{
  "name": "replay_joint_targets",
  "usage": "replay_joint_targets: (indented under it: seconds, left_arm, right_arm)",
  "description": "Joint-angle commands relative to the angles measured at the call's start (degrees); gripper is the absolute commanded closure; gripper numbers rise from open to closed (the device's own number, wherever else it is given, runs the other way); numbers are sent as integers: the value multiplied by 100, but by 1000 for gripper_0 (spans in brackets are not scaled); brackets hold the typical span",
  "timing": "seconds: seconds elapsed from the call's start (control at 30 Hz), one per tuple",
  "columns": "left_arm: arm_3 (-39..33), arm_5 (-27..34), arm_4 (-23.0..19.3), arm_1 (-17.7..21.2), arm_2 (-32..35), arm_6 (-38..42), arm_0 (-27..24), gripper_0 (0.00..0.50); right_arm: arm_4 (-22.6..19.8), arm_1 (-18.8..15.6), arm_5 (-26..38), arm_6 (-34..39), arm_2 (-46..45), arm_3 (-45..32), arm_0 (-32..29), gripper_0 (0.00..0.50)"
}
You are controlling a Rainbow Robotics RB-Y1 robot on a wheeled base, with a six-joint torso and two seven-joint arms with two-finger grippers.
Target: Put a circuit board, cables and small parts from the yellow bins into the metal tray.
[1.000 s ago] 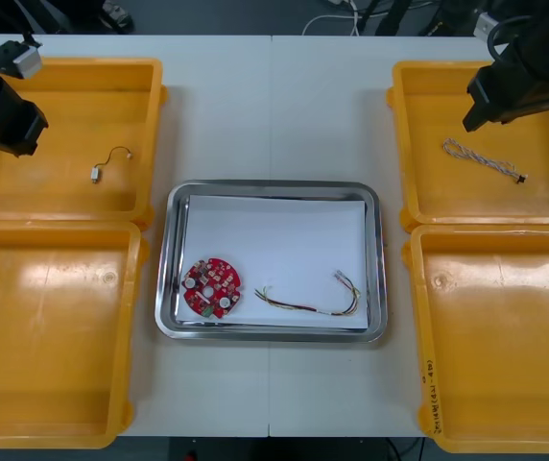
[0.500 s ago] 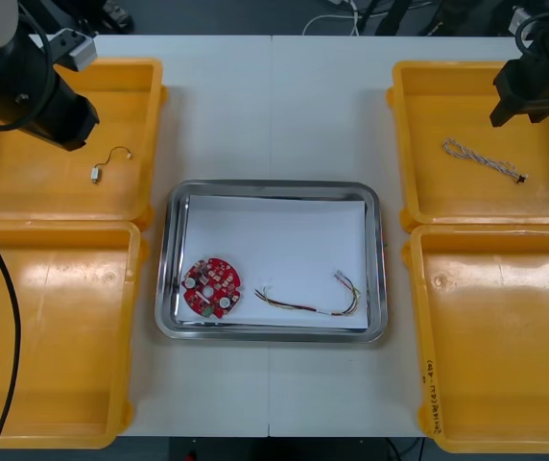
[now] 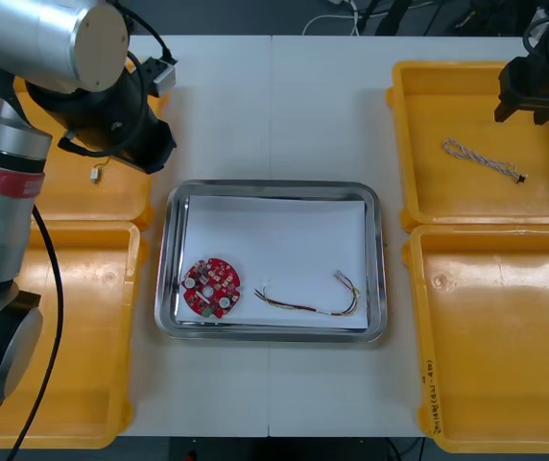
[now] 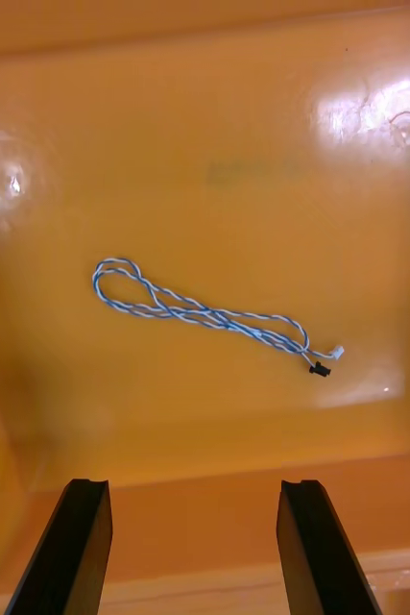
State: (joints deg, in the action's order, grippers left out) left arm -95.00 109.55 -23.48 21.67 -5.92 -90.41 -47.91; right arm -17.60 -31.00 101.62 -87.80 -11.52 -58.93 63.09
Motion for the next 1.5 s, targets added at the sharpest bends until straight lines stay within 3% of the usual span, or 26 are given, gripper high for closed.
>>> replay_joint_targets:
  seconds: [0.03,0.37,0.83,1.0,1.2,1.5]
  left_arm:
    - [-230,45,45,-234,-454,824,-237,500]
    - [-221,45,-105,-313,-1052,1544,-35,500]
    - [-36,-663,-192,-304,-1368,1843,334,500]
    - [140,-936,-192,-304,-1474,1887,440,500]
    - [342,-1349,-219,-304,-1482,1887,633,500]
    - [570,-1753,-140,-216,-1825,1905,730,499]
  right_arm:
    - [98,-46,-353,211,-131,443,520,0]
    - [336,173,-889,396,-210,962,661,0]
    - [555,138,-1188,237,-360,1059,529,0]
    - [872,147,-1153,475,-448,1059,511,0]
    - [916,261,-1162,1125,-588,1059,511,0]
    - [942,323,-1346,1283,-606,1059,300,0]
